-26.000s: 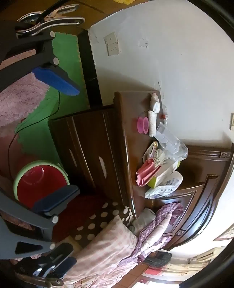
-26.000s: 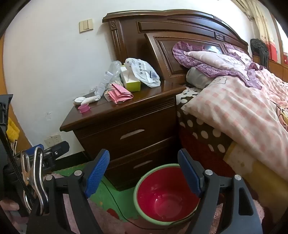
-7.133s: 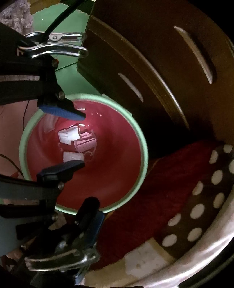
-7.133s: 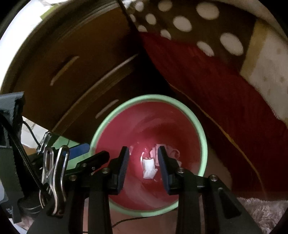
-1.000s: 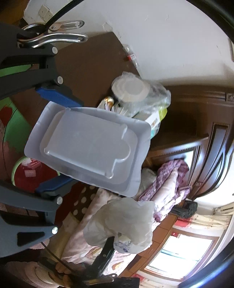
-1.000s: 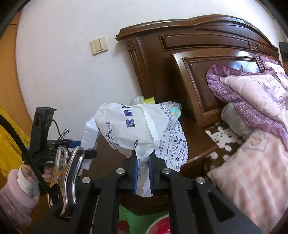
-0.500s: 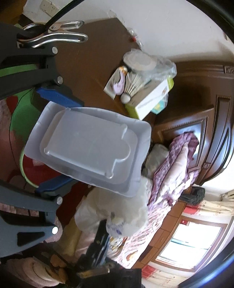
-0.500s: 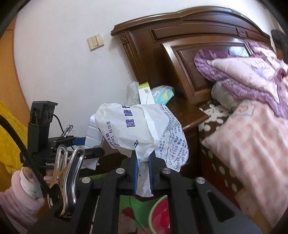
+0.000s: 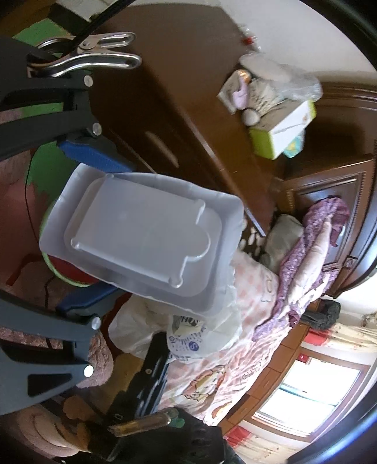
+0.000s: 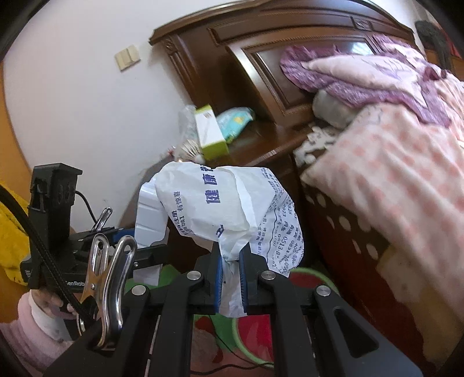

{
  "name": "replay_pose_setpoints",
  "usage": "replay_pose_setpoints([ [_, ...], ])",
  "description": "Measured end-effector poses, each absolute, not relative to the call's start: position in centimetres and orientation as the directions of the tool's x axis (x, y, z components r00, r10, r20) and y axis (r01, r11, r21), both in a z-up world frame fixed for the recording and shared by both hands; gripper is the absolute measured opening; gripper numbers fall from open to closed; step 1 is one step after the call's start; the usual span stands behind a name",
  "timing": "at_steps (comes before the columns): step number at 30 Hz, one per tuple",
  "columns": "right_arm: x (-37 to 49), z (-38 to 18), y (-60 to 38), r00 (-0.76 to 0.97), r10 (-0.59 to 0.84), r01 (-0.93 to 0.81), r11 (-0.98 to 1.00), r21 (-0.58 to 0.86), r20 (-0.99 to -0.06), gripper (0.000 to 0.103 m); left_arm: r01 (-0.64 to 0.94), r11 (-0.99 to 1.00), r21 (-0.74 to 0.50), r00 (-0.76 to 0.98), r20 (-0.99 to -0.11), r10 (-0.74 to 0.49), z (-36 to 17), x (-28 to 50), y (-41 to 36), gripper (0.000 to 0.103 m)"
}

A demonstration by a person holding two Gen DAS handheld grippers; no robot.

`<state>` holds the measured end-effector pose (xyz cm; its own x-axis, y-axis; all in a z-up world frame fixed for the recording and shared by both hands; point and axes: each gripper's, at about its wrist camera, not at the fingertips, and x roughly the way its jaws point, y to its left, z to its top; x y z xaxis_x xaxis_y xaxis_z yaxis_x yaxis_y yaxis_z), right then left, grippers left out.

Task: Collect trash
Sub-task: 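Carry the white tray and printed paper bag down over the red bucket, then open both tools to drop the tray and paper bag into the bucket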

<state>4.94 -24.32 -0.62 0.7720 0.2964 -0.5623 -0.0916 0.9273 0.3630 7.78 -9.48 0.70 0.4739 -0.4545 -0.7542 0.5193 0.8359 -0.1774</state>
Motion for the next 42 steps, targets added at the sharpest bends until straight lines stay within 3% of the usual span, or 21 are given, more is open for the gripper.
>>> replay_pose_setpoints([
  [21, 6.1, -12.1, -26.0, 0.641, 0.234, 0.109, 0.914, 0.39, -0.73, 0.011, 0.526, 0.835, -0.162, 0.348, -0.855, -0.385, -13.3, 7.3, -14.1, 0.074],
  [42, 9.7, -20.0, -27.4, 0.492, 0.228, 0.251, 0.887, 0.387, -0.84, 0.011, 0.486, 0.854, -0.183, 0.214, -0.923, -0.32, -21.8, 9.6, -15.2, 0.075],
])
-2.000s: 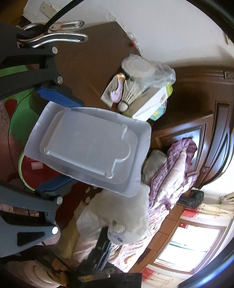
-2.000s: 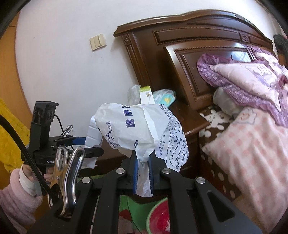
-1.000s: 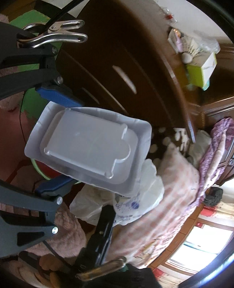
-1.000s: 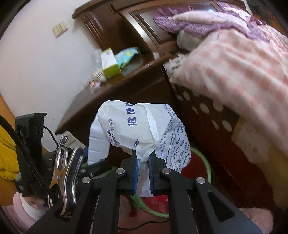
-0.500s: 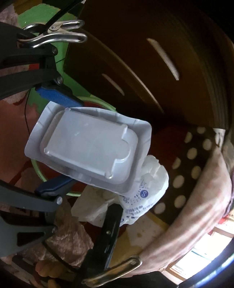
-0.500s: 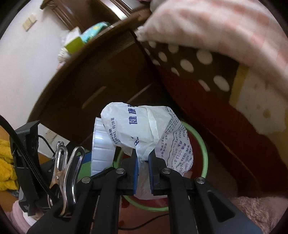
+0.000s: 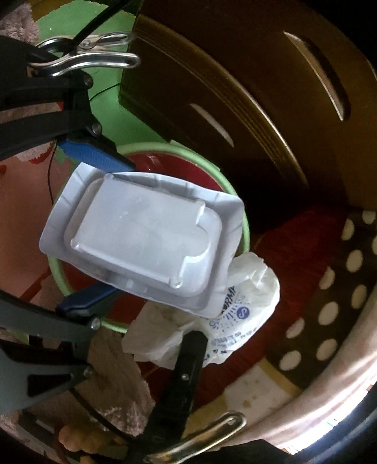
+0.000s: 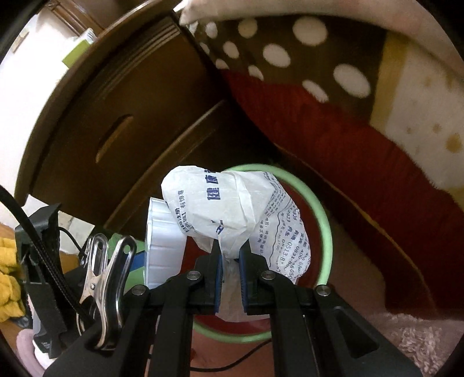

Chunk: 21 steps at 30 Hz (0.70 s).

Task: Collect trash
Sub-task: 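Open both tools to drop the tray and paper bag into the bucket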

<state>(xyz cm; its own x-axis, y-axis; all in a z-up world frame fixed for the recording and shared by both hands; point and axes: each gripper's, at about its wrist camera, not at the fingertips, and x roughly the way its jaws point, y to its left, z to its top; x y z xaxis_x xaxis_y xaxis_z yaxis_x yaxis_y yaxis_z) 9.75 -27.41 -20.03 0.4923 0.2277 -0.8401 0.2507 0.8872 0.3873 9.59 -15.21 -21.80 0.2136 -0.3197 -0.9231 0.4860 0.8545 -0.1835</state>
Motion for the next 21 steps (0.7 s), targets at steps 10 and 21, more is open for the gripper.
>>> replay_pose_setpoints([
  [10, 11.2, -21.3, -28.0, 0.461, 0.243, 0.284, 0.871, 0.401, -0.854, 0.011, 0.484, 0.858, -0.173, 0.179, -0.94, -0.29, -23.8, 9.6, -15.9, 0.077],
  [21, 11.2, -21.5, -28.3, 0.484, 0.209, 0.299, 0.873, 0.385, -0.85, 0.011, 0.483, 0.855, -0.19, 0.153, -0.943, -0.296, -24.5, 9.6, -16.0, 0.079],
])
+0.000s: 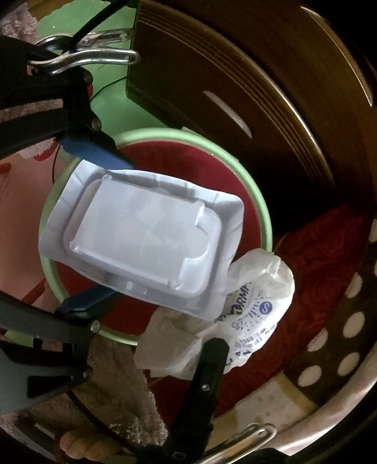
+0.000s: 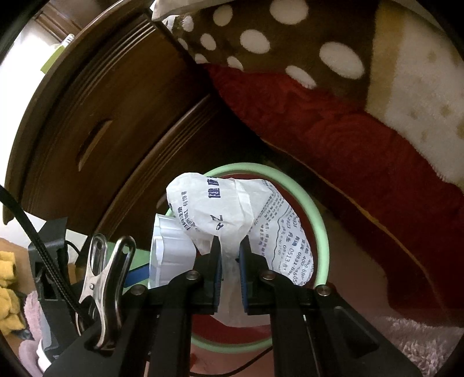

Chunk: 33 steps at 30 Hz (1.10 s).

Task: Collect trash
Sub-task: 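Open both tools to drop the tray and paper bag into the bucket, then raise both tools from the bucket back to the nightstand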

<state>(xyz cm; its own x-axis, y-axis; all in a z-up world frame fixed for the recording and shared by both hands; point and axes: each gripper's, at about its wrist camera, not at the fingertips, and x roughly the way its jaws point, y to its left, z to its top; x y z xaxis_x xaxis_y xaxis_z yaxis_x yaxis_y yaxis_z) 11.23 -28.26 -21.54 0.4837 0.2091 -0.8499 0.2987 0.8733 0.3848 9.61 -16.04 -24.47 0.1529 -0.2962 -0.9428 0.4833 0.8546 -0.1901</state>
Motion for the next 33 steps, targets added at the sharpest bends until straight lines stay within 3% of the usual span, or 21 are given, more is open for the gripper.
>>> replay_pose_setpoints([
  [5, 10.8, -21.2, -28.4, 0.492, 0.2, 0.297, 0.876, 0.379, -0.847, 0.011, 0.475, 0.863, -0.17, 0.173, -0.944, -0.281, -24.6, 9.7, -15.8, 0.083],
  [8, 10.6, -21.1, -28.9, 0.496, 0.202, 0.297, 0.874, 0.384, -0.844, 0.012, 0.463, 0.868, -0.178, 0.184, -0.939, -0.291, -24.5, 9.8, -15.5, 0.092],
  [14, 10.2, -20.8, -28.8, 0.504, 0.217, 0.277, 0.877, 0.394, -0.836, 0.019, 0.461, 0.867, -0.187, 0.192, -0.934, -0.303, -24.3, 9.8, -15.2, 0.092],
  [17, 10.2, -20.7, -28.6, 0.512, 0.212, 0.272, 0.879, 0.391, -0.832, 0.029, 0.467, 0.865, -0.184, 0.191, -0.934, -0.302, -24.1, 9.7, -15.1, 0.092],
  [33, 9.0, -19.0, -27.6, 0.542, 0.235, 0.185, 0.903, 0.388, -0.807, 0.03, 0.473, 0.856, -0.209, 0.158, -0.936, -0.315, -22.2, 9.2, -15.3, 0.092],
])
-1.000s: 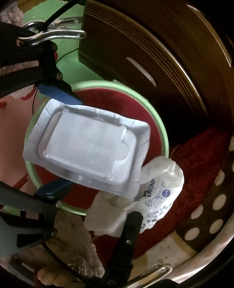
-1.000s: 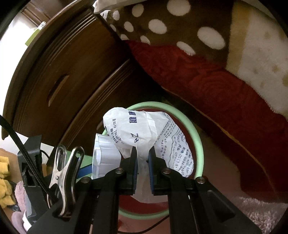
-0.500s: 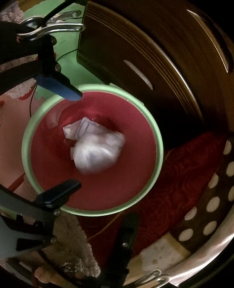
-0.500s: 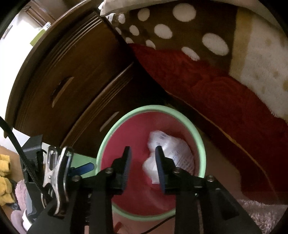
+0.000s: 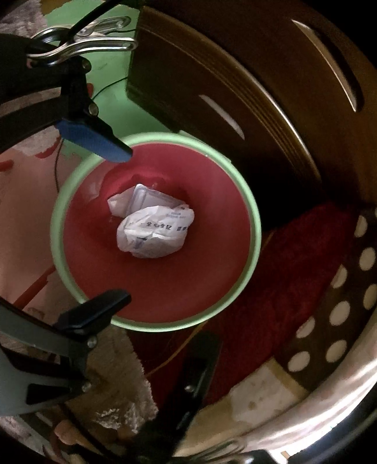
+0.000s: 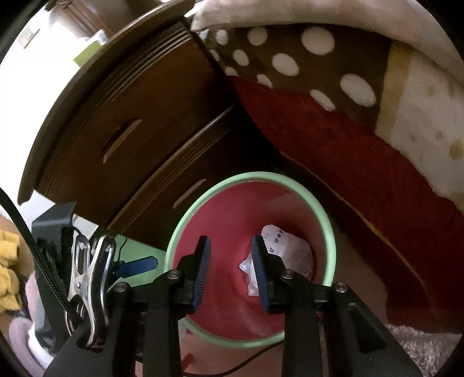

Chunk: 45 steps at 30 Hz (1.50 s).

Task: Collect trash
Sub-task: 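Raise both tools from the bucket back to the nightstand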

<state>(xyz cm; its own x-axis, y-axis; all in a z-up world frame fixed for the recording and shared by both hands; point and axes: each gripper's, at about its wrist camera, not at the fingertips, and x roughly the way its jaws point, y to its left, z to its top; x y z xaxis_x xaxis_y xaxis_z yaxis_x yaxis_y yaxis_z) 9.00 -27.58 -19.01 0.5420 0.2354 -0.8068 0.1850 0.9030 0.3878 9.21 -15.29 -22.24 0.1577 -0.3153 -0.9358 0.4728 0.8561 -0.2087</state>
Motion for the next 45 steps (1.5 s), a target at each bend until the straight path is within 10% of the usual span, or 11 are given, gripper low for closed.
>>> replay_pose_setpoints([
  [45, 3.3, 3.2, -19.7, 0.85, 0.215, -0.1, 0.962, 0.254, -0.48, 0.033, 0.338, 0.923, -0.184, 0.584, -0.728, -0.359, 1.9, 9.0, -4.2, 0.092],
])
